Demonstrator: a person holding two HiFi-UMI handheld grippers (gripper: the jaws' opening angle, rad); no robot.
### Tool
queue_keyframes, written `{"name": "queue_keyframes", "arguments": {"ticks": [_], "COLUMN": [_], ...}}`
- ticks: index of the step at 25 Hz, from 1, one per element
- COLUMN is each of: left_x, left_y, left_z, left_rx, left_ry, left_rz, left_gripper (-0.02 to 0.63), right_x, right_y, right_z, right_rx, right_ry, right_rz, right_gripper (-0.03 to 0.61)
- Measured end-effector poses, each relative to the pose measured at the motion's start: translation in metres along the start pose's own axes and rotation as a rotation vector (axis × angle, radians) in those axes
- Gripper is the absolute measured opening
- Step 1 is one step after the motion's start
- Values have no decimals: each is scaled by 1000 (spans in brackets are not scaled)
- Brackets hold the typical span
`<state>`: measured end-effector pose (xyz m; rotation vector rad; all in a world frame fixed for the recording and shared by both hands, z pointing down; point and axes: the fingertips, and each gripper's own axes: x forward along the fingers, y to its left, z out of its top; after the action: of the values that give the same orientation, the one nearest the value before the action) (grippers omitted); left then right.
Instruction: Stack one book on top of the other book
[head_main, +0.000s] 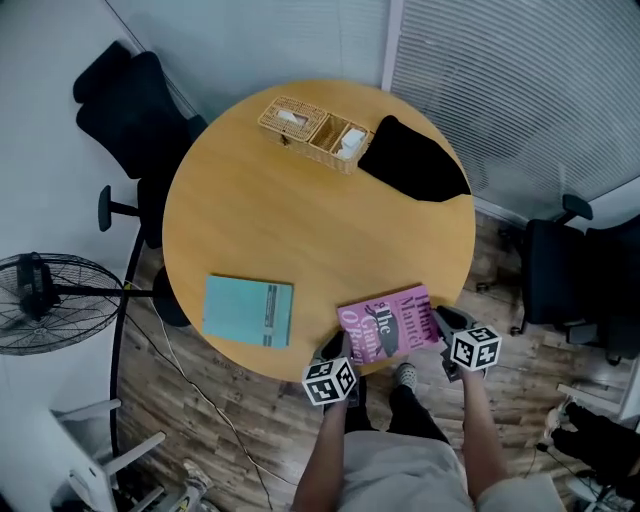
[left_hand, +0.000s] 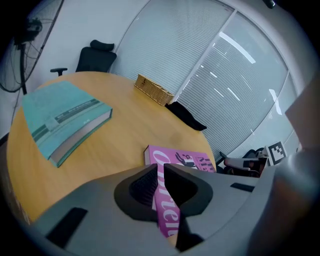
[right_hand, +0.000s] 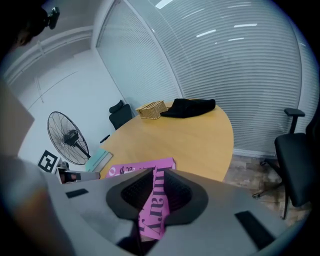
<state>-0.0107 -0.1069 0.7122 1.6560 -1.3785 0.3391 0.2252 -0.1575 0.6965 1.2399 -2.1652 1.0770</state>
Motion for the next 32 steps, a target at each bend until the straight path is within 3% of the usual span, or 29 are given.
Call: {"name": "queue_keyframes", "arguments": {"ticks": [3,9,11,17,21,26,32], "left_x": [3,10,12,18,21,31,30], "left_y": [5,11,7,4,2,-6,-6], "left_z": [-6,-8,-10,-16,-25,-23,-29], "left_rx": [-22,-18,-6,23,22,86,44], "left_ry": [31,95,122,173,206,217,216], "left_rz": [-15,-39,-80,-124,-124,-100,-54], "left_gripper": [85,162,203,225,225,225,225], "right_x": [0,15,17,21,26,26,27], "right_y": [-1,-1,-1,-5,-8,-11,-7], "right_z": [-8,-23,-29,-36,-36,-37,-55], "right_rx": [6,23,17,106,163,183,215], "right_ry": [26,92,116,116,100,89,81], "right_rz": [-3,14,2,13,22,12,-21], "right_gripper": [71,138,183,284,285,264,210]}}
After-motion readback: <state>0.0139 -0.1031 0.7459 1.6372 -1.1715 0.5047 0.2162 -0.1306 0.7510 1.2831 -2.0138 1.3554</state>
